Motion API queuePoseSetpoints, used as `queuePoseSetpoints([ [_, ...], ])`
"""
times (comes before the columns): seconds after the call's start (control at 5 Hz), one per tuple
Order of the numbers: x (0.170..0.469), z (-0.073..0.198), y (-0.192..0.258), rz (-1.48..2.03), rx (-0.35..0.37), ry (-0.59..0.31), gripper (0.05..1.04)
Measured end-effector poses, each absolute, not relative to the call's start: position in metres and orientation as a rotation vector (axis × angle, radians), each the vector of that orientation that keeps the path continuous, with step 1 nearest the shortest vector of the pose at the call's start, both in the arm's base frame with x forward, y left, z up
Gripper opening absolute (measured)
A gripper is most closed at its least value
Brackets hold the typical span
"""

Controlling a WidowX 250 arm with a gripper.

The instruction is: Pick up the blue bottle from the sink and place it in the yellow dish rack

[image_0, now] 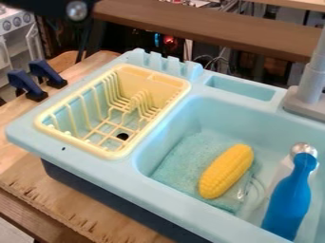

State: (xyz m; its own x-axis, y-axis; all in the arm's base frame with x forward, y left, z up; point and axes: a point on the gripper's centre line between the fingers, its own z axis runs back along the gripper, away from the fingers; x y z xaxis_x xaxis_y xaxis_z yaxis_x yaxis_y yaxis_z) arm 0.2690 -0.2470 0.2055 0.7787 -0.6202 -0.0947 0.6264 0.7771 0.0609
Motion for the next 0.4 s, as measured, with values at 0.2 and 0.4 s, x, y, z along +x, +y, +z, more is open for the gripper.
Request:
queuePoseSetpoints([
  [0.2,0.2689,0.1891,-0.2469,-0.676,0.112,0.118,1.002],
  [0.4,0.2658,0.1813,-0.2394,-0.662,0.129,0.111,1.002],
])
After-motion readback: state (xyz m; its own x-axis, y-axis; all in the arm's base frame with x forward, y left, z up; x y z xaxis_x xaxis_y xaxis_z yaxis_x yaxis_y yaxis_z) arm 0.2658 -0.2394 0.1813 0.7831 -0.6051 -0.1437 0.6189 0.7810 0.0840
